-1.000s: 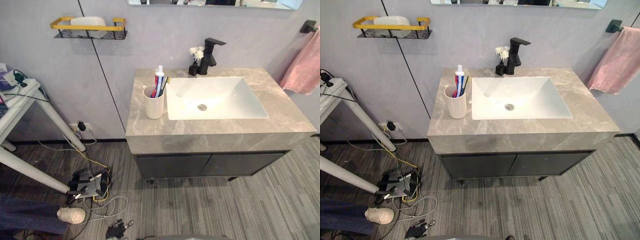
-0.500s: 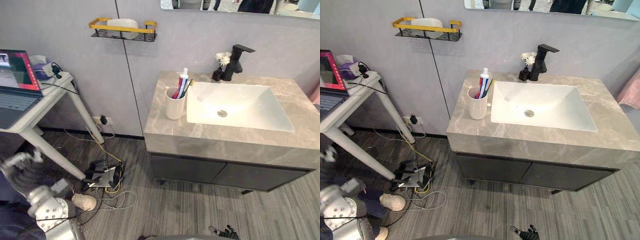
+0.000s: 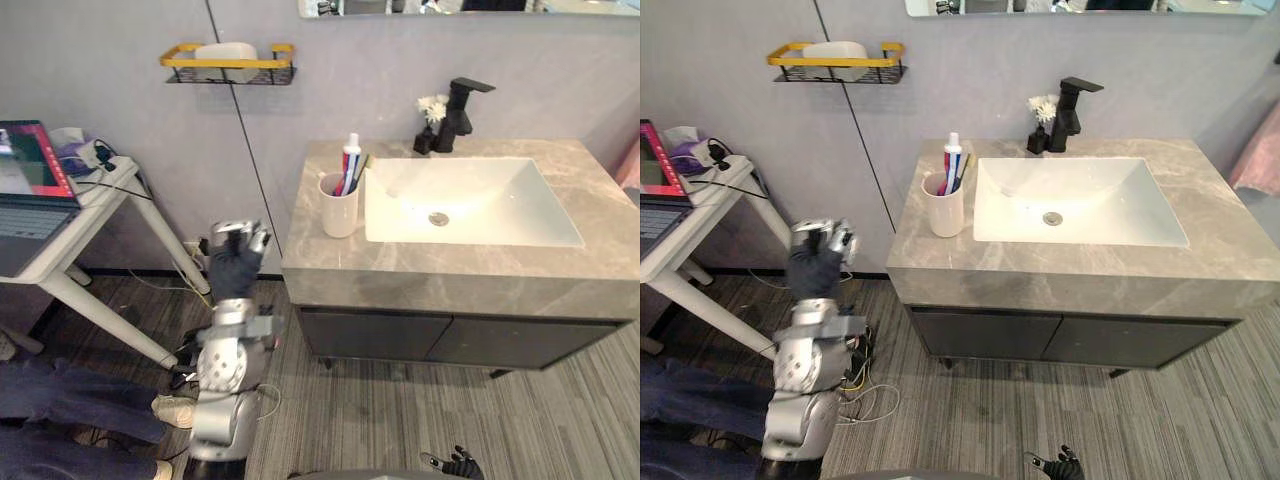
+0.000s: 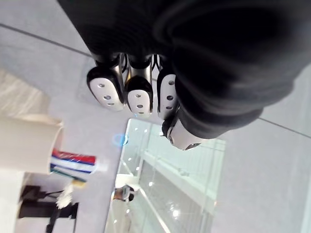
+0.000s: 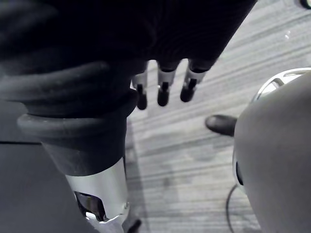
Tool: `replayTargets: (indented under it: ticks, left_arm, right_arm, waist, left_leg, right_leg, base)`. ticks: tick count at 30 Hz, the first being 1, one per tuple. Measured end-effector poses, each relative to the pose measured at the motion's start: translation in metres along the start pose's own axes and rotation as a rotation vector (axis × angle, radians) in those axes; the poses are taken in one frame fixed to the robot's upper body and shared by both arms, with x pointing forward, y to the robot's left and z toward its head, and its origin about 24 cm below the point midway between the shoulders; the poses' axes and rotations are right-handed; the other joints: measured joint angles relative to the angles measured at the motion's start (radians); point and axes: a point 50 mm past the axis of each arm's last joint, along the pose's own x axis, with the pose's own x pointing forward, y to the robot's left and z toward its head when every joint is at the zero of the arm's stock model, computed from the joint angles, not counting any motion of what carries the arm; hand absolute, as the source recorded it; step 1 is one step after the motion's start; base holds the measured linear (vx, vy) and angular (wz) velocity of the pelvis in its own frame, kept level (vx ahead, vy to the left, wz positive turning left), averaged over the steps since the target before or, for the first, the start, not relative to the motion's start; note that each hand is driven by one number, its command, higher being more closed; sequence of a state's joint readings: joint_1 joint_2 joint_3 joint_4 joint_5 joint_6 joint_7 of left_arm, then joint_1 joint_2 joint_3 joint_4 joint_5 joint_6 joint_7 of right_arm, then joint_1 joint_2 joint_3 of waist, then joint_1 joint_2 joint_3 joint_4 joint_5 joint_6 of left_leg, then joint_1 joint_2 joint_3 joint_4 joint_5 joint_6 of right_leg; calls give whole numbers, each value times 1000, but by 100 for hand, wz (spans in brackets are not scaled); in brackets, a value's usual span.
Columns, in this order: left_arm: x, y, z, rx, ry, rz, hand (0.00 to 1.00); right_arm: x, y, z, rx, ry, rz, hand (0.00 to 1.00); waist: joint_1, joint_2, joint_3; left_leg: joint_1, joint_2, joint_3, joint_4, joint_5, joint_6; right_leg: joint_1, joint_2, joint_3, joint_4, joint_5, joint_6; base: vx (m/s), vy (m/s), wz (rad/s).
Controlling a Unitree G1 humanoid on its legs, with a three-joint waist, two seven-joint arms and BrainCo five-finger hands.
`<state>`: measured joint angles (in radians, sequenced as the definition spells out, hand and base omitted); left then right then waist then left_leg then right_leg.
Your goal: Organize washtable
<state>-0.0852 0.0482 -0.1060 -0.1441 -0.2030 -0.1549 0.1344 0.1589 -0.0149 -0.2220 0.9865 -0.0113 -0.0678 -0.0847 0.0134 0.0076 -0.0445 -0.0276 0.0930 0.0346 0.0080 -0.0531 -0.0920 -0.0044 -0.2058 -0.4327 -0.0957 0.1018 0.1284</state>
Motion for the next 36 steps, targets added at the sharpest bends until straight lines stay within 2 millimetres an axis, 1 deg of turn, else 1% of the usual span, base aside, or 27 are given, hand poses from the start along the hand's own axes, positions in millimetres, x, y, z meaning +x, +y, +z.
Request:
replayTargets:
  ticks: [1, 5, 8, 9, 11, 16, 20, 23, 26, 29, 31, 36]
  left_arm:
    - [1, 0, -5, 40, 31, 0, 100]
    - [5, -5, -3, 132, 13, -16, 100]
    - [7, -7, -2, 154, 4, -7, 100]
    - [10, -8, -1, 161, -2, -12, 100]
    - [22, -16, 3, 182, -25, -33, 100]
    - [34, -23, 14, 214, -77, -39, 100]
    - [40, -29, 17, 219, -95, -56, 100]
    - [48, -37, 25, 219, -128, -75, 100]
    - [53, -44, 22, 223, -121, -94, 100]
    - [53, -45, 21, 229, -113, -97, 100]
    - [54, -44, 15, 241, -88, -94, 100]
    - [55, -45, 17, 240, -95, -94, 100]
  right_arm:
    - [0, 2, 0, -5, -3, 8, 0]
    - [0, 6, 6, -11, -28, 20, 0]
    - [-1, 7, 7, -26, -38, 26, 0]
    - [-1, 7, 8, -26, -42, 26, 0]
    - [-1, 7, 11, -27, -59, 26, 0]
    - [-3, 11, 17, -52, -96, 46, 0]
    - [-3, 13, 20, -56, -109, 52, 0]
    - [-3, 13, 26, -55, -135, 52, 0]
    - [-3, 12, 27, -55, -142, 50, 0]
    - [-3, 12, 29, -52, -155, 50, 0]
    - [-4, 13, 31, -49, -164, 48, 0]
    - [-4, 12, 34, -38, -178, 47, 0]
  waist:
    - [-9, -6, 4]
    - [-4, -25, 31]
    - [-1, -26, 37]
    - [-1, -25, 41]
    - [-2, -22, 56]
    - [-4, -26, 71]
    - [-4, -28, 82]
    - [-4, -28, 109]
    - [-8, -30, 125]
    - [-16, -30, 128]
    - [-28, -30, 130]
    - [-28, -30, 145]
  left_leg:
    - [-9, 1, 11, 3, -1, 0]
    - [-16, 7, 38, 7, -2, -1]
    - [-33, 13, 49, 12, -7, -5]
    - [-34, 14, 49, 12, -7, -5]
    - [-35, 15, 50, 12, -7, -5]
    - [-60, 14, 56, 25, -7, -5]
    - [-64, 14, 68, 36, -9, -9]
    - [-70, 15, 68, 41, -10, -9]
    - [-75, 14, 67, 42, -11, -8]
    - [-96, 14, 68, 45, -11, -8]
    - [-97, 14, 71, 47, -11, -8]
    - [-99, 15, 89, 53, -11, -8]
  right_leg:
    - [-8, 0, 11, 1, 1, 1]
    - [-38, 4, 39, 4, 9, -4]
    - [-55, 10, 50, 7, 10, -5]
    - [-55, 11, 49, 7, 10, -6]
    - [-57, 11, 50, 8, 10, -6]
    - [-91, 10, 60, 15, 13, -9]
    - [-99, 10, 74, 15, 13, -10]
    - [-107, 8, 77, 24, 13, -10]
    - [-115, 8, 79, 30, 13, -10]
    - [-143, 7, 84, 39, 15, -12]
    - [-144, 7, 88, 39, 16, -14]
    - [-157, 8, 109, 39, 22, -18]
  base:
    - [-35, -11, -28]
    - [-27, -10, -19]
    - [-56, -22, -12]
    - [-58, -22, -1]
    - [-22, -10, 0]
    - [12, -7, -5]
    - [13, -13, -9]
    - [-31, -14, -2]
    - [-47, -13, 0]
    - [-39, -7, -4]
    - [-14, -7, -4]
    - [-13, -9, -12]
